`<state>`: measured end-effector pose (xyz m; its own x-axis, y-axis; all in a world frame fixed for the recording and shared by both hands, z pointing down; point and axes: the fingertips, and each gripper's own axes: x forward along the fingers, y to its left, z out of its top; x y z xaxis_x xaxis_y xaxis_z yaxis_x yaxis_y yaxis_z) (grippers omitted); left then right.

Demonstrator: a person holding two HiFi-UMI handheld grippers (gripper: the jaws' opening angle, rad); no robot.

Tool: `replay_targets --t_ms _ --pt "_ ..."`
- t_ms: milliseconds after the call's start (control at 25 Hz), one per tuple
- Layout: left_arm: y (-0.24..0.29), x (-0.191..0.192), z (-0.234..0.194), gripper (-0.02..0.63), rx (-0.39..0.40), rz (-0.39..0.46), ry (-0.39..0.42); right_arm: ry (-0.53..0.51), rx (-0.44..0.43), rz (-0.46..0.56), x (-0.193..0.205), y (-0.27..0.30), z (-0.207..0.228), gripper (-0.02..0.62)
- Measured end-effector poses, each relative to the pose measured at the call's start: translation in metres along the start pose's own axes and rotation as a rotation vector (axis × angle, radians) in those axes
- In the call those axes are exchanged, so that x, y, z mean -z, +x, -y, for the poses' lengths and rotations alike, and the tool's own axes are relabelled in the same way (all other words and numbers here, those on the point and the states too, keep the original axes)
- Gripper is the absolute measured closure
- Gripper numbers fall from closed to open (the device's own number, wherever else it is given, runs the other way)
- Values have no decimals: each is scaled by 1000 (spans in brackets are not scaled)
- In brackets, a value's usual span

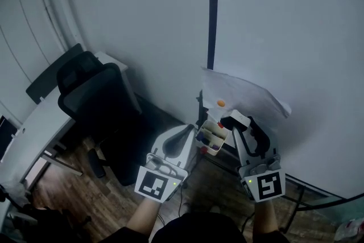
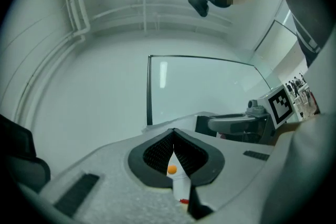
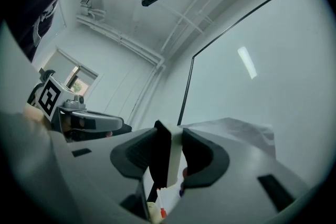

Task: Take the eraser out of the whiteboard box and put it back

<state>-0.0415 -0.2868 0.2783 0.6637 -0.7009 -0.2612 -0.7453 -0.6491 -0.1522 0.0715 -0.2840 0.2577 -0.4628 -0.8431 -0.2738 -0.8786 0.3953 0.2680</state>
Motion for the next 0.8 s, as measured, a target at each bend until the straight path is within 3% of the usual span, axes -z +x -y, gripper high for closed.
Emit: replay_targets --t_ms 160,360,800 --pt "-2 0 3 601 10 10 -25 -2 8 -1 1 -4 1 457" --pt "-1 4 9 600 13 -19 39 8 6 1 1 -5 1 457" --pt "-1 14 10 600 18 -41 29 13 11 -19 8 -8 -2 457"
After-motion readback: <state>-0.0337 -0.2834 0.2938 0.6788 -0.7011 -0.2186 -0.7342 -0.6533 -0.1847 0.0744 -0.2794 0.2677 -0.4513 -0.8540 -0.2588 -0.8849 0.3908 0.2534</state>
